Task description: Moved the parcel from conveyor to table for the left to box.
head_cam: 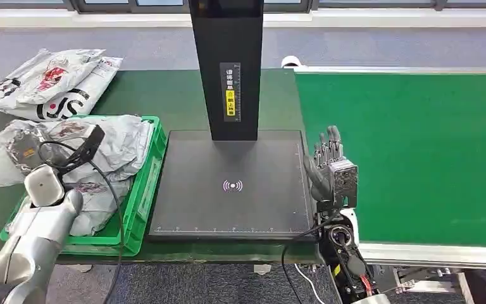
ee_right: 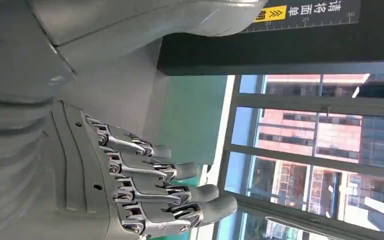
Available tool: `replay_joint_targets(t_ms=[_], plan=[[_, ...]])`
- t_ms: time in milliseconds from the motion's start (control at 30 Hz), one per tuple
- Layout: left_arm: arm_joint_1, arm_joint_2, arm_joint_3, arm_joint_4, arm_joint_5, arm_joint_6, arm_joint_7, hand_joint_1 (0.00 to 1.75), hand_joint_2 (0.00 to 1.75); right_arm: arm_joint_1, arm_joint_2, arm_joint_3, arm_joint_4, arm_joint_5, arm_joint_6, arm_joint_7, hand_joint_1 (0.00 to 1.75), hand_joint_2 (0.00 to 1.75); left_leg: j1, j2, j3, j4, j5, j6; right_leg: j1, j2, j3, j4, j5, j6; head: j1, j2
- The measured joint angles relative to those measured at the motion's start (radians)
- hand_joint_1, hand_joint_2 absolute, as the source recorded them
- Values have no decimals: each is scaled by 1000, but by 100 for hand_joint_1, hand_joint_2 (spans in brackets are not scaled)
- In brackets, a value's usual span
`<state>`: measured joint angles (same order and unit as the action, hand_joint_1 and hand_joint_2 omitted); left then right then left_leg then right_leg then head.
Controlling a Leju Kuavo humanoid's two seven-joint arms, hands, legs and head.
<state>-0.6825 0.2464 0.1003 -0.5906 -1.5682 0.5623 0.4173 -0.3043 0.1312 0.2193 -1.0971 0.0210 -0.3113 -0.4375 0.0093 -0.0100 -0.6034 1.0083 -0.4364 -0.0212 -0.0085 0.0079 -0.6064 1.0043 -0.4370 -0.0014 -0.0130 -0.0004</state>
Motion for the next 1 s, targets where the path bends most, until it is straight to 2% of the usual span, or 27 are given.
replay_joint_targets(t_ms=[200,233,333,433,500,667,700,1000], plan=[[-4,28,21,24,-1,-20,21,175,175,0,0,0,0,0,2,0,0,175,0,0,0,0,0,0,0,0,0,0,0,0,0,0],[-6,31,21,31,-1,-42,34,0,175,1,0,0,0,0,4,-1,0,175,0,0,0,0,0,0,0,0,0,0,0,-1,0,0],[-17,42,21,55,-1,-91,61,0,175,9,0,0,-7,6,6,-3,0,175,0,0,0,0,0,0,0,0,0,0,0,-1,0,0],[-31,53,25,91,14,-144,18,0,175,18,0,0,-20,12,9,-2,0,175,0,1,1,0,0,-1,0,0,0,0,0,-1,0,0],[-38,51,36,106,47,-122,-38,0,175,27,0,-1,-35,18,13,1,0,175,0,1,1,0,0,-1,0,0,0,0,0,-1,0,0],[-59,25,104,125,223,-11,-268,0,175,51,-2,-4,-82,22,21,8,0,175,0,1,0,0,1,-1,0,0,0,0,0,-1,0,0],[-64,20,113,127,229,-10,-278,0,0,53,-2,-4,-86,22,21,9,0,175,0,1,0,0,1,-1,0,0,0,0,1,-1,0,0],[-72,8,138,133,264,-3,-312,0,0,62,-4,-4,-100,23,21,14,0,175,0,2,1,0,1,-2,0,1,-1,0,1,-2,0,0]])
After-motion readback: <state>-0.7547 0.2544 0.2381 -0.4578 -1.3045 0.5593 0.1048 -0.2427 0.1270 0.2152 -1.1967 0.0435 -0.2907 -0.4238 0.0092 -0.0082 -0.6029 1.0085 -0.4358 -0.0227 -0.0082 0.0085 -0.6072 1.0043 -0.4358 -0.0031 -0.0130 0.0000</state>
